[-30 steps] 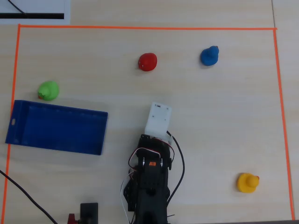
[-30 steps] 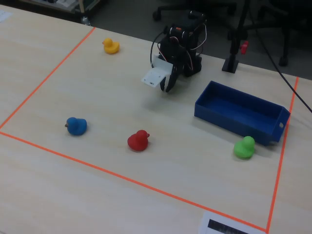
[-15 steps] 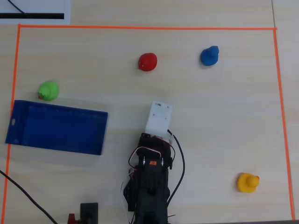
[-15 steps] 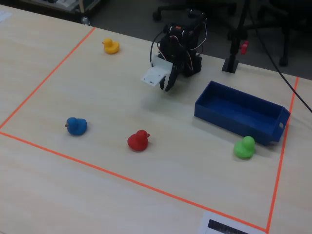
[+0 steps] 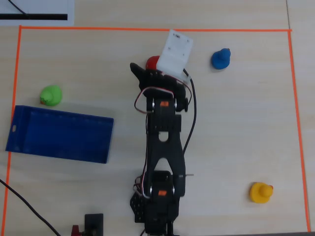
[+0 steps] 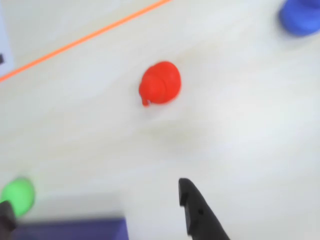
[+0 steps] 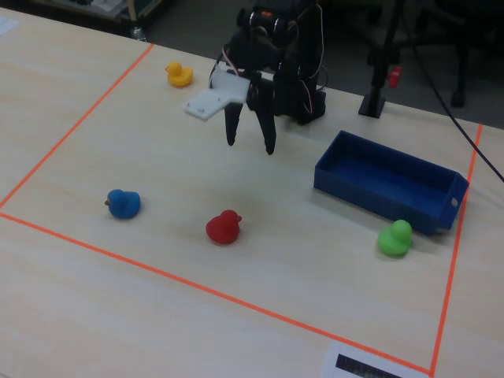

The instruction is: Grasp red duck and put it into box.

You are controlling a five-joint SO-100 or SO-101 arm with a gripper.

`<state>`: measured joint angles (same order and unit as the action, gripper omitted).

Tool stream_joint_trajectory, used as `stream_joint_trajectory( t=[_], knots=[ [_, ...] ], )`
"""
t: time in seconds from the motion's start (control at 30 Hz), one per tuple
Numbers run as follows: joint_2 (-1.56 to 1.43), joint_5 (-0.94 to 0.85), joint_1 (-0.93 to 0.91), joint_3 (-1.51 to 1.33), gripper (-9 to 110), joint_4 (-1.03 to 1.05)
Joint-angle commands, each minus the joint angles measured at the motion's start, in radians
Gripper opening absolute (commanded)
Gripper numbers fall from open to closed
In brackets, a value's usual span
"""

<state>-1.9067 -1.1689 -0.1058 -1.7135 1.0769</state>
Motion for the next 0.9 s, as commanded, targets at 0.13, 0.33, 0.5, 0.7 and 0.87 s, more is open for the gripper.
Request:
stream_joint_trajectory(
  t=[0.13, 0.33, 0.5, 0.7, 0.87],
  knots=[
    [0.443, 0.000, 0.011, 0.250, 43, -0.087],
    [0.571, -0.014, -0.008, 0.273, 42, -0.156],
    [0.624, -0.023, -0.026, 0.272, 42, -0.216],
    [0.667, -0.035, -0.057, 0.310, 42, -0.247],
    [0.693, -0.034, -0.057, 0.333, 42, -0.252]
  ],
)
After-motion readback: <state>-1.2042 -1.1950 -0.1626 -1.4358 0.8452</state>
